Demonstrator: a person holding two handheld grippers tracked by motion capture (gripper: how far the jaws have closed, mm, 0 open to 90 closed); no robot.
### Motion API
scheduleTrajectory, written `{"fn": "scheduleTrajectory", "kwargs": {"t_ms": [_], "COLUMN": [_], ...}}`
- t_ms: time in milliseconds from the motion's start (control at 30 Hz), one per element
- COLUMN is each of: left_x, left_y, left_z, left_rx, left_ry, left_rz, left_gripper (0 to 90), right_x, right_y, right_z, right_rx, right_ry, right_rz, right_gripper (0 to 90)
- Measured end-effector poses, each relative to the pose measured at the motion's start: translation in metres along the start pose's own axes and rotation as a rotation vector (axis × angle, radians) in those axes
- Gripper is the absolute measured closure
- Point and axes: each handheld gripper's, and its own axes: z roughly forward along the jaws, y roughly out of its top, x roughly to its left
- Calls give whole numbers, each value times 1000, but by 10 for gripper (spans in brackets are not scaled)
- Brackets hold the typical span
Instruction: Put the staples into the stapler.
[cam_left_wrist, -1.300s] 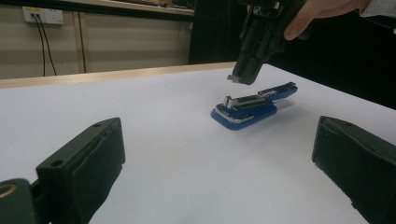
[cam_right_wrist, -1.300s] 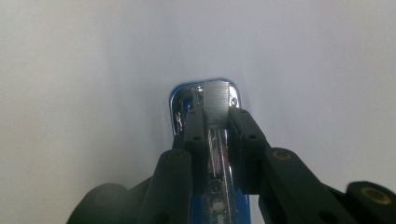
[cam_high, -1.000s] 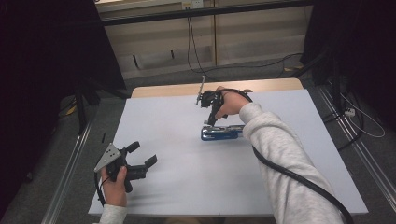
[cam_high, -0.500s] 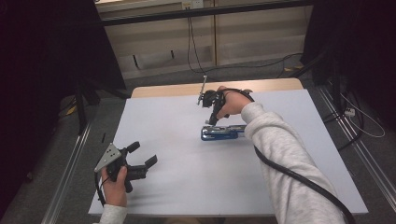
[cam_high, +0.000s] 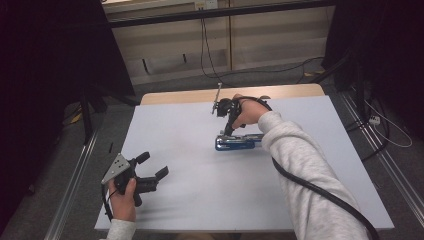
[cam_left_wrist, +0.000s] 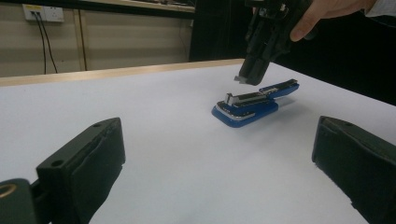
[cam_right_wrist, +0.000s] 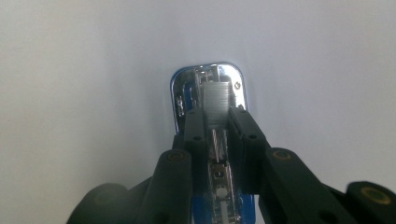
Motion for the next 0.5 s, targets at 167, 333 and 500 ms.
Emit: {"fn": "scheduleTrajectory", "kwargs": {"t_ms": [167,333,500], "left_x": [0,0,0], "left_y": [0,0,0], "left_z": [0,0,0], "left_rx": [0,-1,-2], "left_ry": [2,2,5], "left_rz": [2,4,7], "left_gripper": [27,27,27], "right_x": [0,1,0], "right_y": [-1,-1,-1], "right_z": [5,5,8], "right_rx": [1,4,5], "right_ry": [-2,0,3], "right_rz": [-5,3,-3], "right_gripper": [791,791,791]}}
